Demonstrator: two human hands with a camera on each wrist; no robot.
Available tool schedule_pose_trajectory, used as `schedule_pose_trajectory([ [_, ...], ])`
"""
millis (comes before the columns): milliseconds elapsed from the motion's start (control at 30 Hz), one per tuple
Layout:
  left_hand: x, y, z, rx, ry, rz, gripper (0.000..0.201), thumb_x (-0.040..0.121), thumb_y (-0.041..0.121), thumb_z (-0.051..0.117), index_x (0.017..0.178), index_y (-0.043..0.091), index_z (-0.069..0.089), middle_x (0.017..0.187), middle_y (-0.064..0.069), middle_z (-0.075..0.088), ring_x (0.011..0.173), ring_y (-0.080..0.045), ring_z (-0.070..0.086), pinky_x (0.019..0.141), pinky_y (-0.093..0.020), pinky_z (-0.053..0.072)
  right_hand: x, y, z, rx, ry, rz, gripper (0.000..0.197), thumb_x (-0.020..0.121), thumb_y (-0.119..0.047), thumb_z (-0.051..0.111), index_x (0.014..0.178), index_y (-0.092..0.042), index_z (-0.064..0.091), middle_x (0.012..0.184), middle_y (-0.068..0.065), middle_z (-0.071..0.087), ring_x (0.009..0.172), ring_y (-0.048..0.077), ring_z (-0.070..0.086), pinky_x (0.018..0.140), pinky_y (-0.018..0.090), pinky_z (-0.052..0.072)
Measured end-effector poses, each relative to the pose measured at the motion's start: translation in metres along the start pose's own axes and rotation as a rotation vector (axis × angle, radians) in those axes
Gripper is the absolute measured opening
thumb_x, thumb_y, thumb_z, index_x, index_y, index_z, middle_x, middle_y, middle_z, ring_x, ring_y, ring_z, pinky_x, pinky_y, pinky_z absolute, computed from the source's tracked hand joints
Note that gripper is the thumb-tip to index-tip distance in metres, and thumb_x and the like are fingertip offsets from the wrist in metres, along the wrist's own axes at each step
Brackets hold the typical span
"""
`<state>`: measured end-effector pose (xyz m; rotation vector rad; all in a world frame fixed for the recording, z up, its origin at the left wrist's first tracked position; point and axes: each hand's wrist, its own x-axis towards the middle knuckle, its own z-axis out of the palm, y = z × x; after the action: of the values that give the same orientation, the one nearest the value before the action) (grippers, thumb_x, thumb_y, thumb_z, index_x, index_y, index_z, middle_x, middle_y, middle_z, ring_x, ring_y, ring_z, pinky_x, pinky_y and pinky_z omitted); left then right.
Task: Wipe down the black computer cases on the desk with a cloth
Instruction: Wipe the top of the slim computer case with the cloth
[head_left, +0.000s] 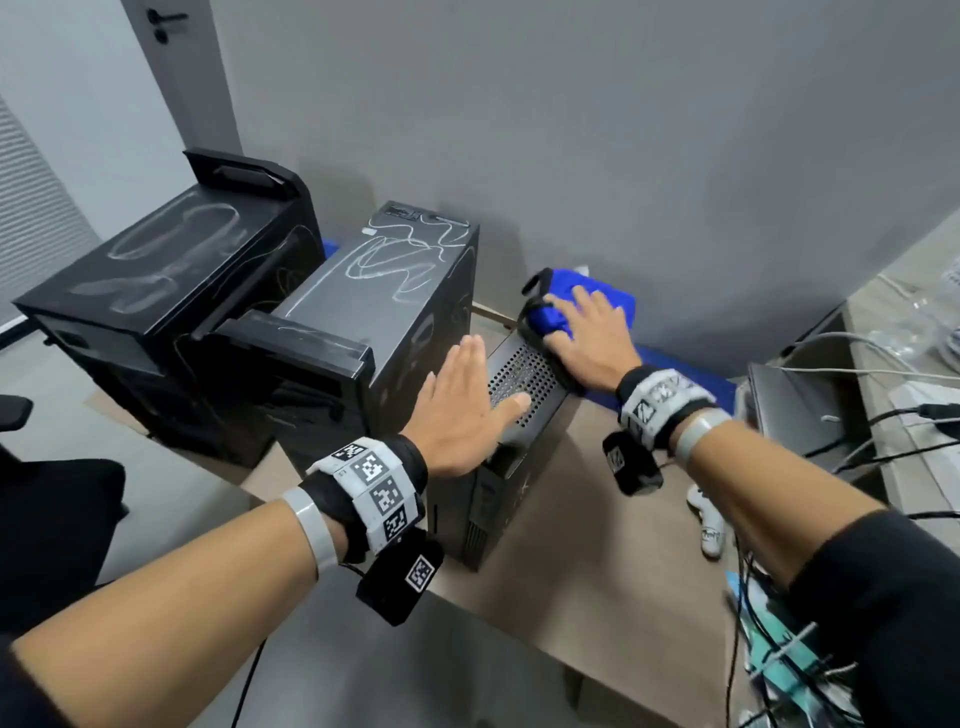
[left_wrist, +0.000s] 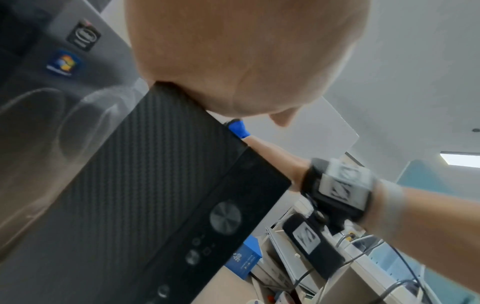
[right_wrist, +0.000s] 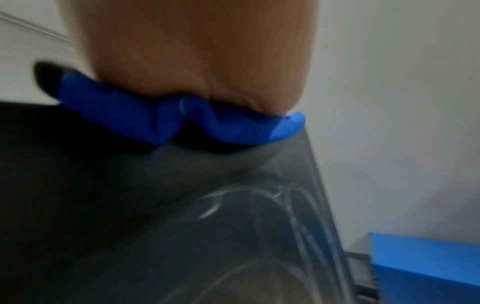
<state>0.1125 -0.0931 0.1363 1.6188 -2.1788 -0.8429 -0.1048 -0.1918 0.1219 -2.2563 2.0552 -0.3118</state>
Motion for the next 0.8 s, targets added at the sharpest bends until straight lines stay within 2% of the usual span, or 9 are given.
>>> schedule_pose_trajectory([
  [67,0.002,0.003,0.001,-0.174,0.097,-0.056,0.089,0.1,0.059,0.036,0.158,0.007,-0.008,0.168,-0.01,-0.004,0.155,-0.02,-0.004,0.126,-0.046,0.006,-0.049,-0.031,0.0,0.071,-0.056,-0.157,0.075,0.08,-0.055,0.027,0.149,-0.031,0.041,0.158,0.007,0.033,0.145,0.031,0.026,0.117,0.052,0.021],
  [100,0.003,0.006,0.001,-0.26,0.161,-0.102,0.088,0.1,0.058,0.035,0.159,0.007,-0.006,0.168,-0.011,0.0,0.155,-0.021,-0.001,0.126,-0.043,0.007,-0.072,-0.048,0.001,0.097,-0.068,-0.239,0.071,0.082,-0.052,0.029,0.147,-0.029,0.044,0.156,0.006,0.037,0.143,0.029,0.029,0.118,0.051,0.021],
  [167,0.008,0.01,0.001,-0.404,0.289,-0.197,0.083,0.101,0.057,0.033,0.16,0.009,0.001,0.167,-0.014,0.01,0.154,-0.024,0.008,0.125,-0.041,0.009,-0.107,-0.073,0.001,0.086,-0.02,-0.381,0.058,0.084,-0.048,0.035,0.132,-0.022,0.056,0.132,0.002,0.055,0.121,0.025,0.045,0.108,0.048,0.034],
  [233,0.012,0.012,0.002,-0.491,0.386,-0.234,0.079,0.101,0.058,0.033,0.16,0.013,0.007,0.164,-0.014,0.018,0.152,-0.026,0.014,0.124,-0.041,0.013,-0.117,-0.079,0.002,0.109,0.018,-0.448,0.047,0.088,-0.048,0.04,0.12,-0.021,0.06,0.117,-0.002,0.057,0.107,0.021,0.047,0.101,0.042,0.039],
  [367,0.016,0.011,0.005,-0.444,0.437,-0.139,0.078,0.099,0.064,0.026,0.159,0.015,0.014,0.16,-0.013,0.028,0.149,-0.024,0.021,0.12,-0.04,0.016,-0.088,-0.06,-0.001,0.122,0.026,-0.486,0.045,0.088,-0.048,0.049,0.128,-0.029,0.057,0.12,-0.004,0.057,0.108,0.02,0.047,0.105,0.037,0.037],
  [500,0.008,0.009,0.006,-0.347,0.349,-0.095,0.09,0.087,0.075,0.014,0.159,0.02,0.014,0.162,-0.005,0.024,0.15,-0.018,0.017,0.119,-0.039,0.018,-0.019,-0.02,-0.009,0.04,-0.027,-0.26,0.071,0.079,-0.065,0.031,0.14,-0.034,0.05,0.131,0.001,0.057,0.124,0.024,0.047,0.112,0.038,0.029],
  [600,0.006,0.006,0.006,-0.252,0.314,-0.084,0.095,0.086,0.081,0.009,0.158,0.02,0.019,0.161,-0.001,0.027,0.148,-0.016,0.021,0.117,-0.039,0.023,0.029,0.009,-0.012,0.005,-0.049,-0.076,0.083,0.073,-0.072,0.023,0.144,-0.036,0.045,0.139,0.007,0.053,0.128,0.033,0.046,0.114,0.042,0.028],
  [700,0.008,0.005,0.009,-0.194,0.305,-0.094,0.084,0.093,0.073,0.014,0.157,0.019,0.022,0.16,0.0,0.031,0.147,-0.016,0.025,0.116,-0.04,0.026,0.056,0.023,-0.011,0.034,-0.049,0.127,0.066,0.084,-0.06,0.033,0.143,-0.034,0.044,0.135,0.016,0.055,0.123,0.04,0.051,0.104,0.044,0.037],
  [800,0.007,0.005,0.009,-0.197,0.302,-0.093,0.073,0.098,0.065,0.019,0.156,0.02,0.024,0.159,0.0,0.032,0.146,-0.016,0.027,0.115,-0.041,0.027,0.062,0.023,-0.012,0.102,-0.024,0.273,0.051,0.093,-0.039,0.037,0.139,-0.021,0.048,0.13,0.021,0.058,0.118,0.043,0.052,0.097,0.044,0.041],
])
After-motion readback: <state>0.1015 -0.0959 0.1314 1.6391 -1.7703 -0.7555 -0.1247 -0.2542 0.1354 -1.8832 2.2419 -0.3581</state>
